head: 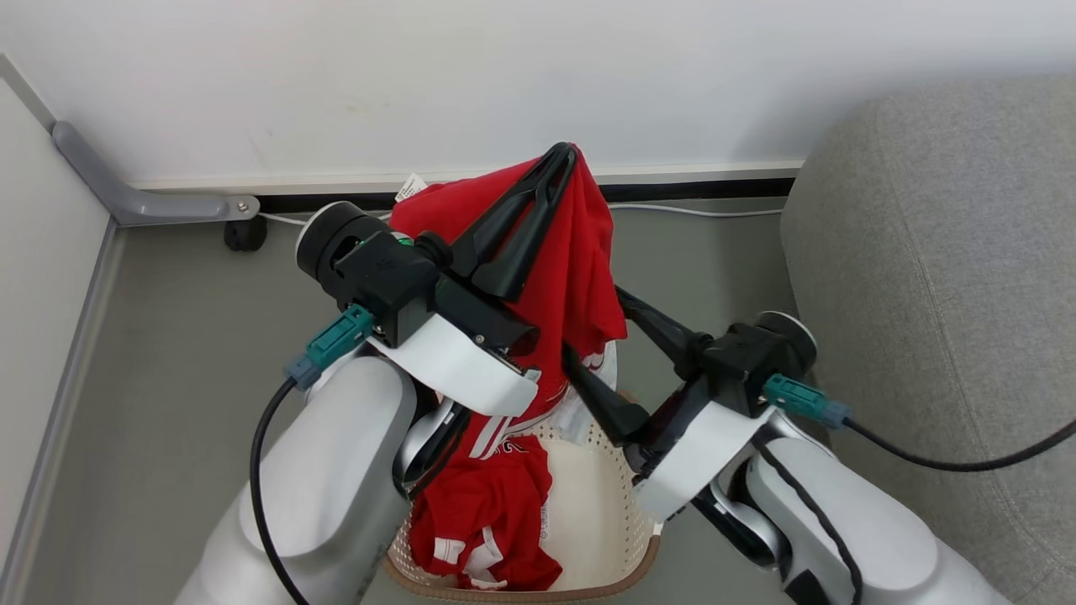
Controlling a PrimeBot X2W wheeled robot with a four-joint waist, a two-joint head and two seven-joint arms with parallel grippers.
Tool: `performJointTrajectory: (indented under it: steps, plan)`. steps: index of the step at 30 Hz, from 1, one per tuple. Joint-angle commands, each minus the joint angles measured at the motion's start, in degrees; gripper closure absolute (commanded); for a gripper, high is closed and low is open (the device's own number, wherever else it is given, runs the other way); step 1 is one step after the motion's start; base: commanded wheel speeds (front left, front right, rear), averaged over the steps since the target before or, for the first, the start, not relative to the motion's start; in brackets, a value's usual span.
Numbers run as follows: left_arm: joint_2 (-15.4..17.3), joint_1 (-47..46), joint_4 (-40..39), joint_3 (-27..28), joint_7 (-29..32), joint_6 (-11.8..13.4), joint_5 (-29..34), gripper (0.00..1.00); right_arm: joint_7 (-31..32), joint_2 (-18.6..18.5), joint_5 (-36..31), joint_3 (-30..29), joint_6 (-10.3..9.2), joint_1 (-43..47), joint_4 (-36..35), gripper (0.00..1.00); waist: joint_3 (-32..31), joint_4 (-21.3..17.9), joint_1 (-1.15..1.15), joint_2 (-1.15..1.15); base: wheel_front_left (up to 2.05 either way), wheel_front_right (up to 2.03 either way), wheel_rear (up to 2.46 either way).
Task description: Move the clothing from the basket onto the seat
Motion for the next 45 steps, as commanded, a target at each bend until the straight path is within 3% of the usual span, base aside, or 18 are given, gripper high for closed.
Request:
performJointTrajectory:
  steps: [1, 12, 13, 14, 15, 16, 24, 25, 26, 27, 36, 45]
  plan:
    - [0.71, -2.94, -1.75, 1.76, -0.28, -0.23, -0.55, 1.00, -0.34, 1.09, 0.39, 0.70, 0.23, -1.14, -1.14, 0.00, 0.10, 0.18, 0.00, 0.00, 0.00, 0.00, 0.00]
    - [-0.29, -3.01, -1.81, 0.39, -0.28, -0.23, -0.89, 1.00, -0.34, 5.03, -1.90, 0.18, 0.23, -3.19, 8.42, 0.00, 0.34, 1.23, 0.00, 0.00, 0.00, 0.00, 0.00]
    - [-0.35, -2.98, -1.80, 0.25, -0.28, -0.23, -0.91, 1.00, -0.34, 5.41, -1.81, 0.00, 0.23, -3.17, 8.70, 0.09, 0.37, 1.28, 0.00, 0.00, 0.00, 0.00, 0.00]
    - [-0.40, -2.94, -1.78, 0.11, -0.28, -0.23, -0.94, 1.00, -0.34, 5.69, -1.85, -0.08, 0.23, -3.19, 8.92, 0.39, 0.38, 1.32, 0.00, 0.00, 0.00, 0.00, 0.00]
    - [-0.45, -2.89, -1.73, -0.03, -0.28, -0.23, -1.00, 1.00, -0.34, 5.89, -1.90, -0.12, 0.23, -3.19, 9.12, 0.85, 0.35, 1.36, 0.00, 0.00, 0.00, 0.00, 0.00]
    - [-0.48, -2.84, -1.68, -0.11, -0.28, -0.23, -1.04, 1.00, -0.34, 6.06, -1.78, -0.19, 0.23, -3.13, 9.26, 1.00, 0.32, 1.37, 0.00, 0.00, 0.00, 0.00, 0.00]
    - [-0.61, -1.90, -1.13, 0.34, -0.28, -0.23, -1.25, 1.00, -0.34, 6.13, -1.35, -0.95, 0.23, -2.12, 9.11, 1.00, -0.15, 1.07, 0.00, 0.00, 0.00, 0.00, 0.00]
    - [-0.64, -1.77, -1.05, 0.41, -0.28, -0.23, -1.33, 0.73, -0.34, 6.08, -1.37, -1.02, 0.23, -2.02, 9.00, 1.00, -0.18, 1.00, 0.00, 0.00, 0.00, 0.00, 0.00]
    - [-0.70, -1.66, -1.26, 0.47, -0.28, -0.23, -1.58, 0.31, -0.34, 6.05, -1.39, -1.21, 0.23, -1.93, 8.88, 1.00, -0.18, 0.91, 0.00, 0.00, 0.00, 0.00, 0.00]
    - [-0.73, -1.49, -1.28, 0.46, -0.28, -0.23, -1.92, 0.00, -0.34, 6.04, -1.43, -1.45, 0.23, -1.84, 8.72, 1.00, -0.19, 0.82, 0.00, 0.00, 0.00, 0.00, 0.00]
    - [-0.17, -1.01, -0.87, 0.14, -0.28, -0.23, -2.53, 0.00, -0.34, 5.75, -1.97, -4.36, 0.23, -1.01, 5.89, 1.00, 0.37, 0.04, 0.00, 0.00, 0.00, 0.00, 0.00]
    - [1.64, -0.10, 1.06, -1.55, -0.28, -0.23, -2.71, 0.00, -0.34, 4.79, -4.75, -13.40, 0.23, 1.70, 0.41, 1.00, 0.66, -2.85, 0.00, 0.00, 0.00, 0.00, 0.00]
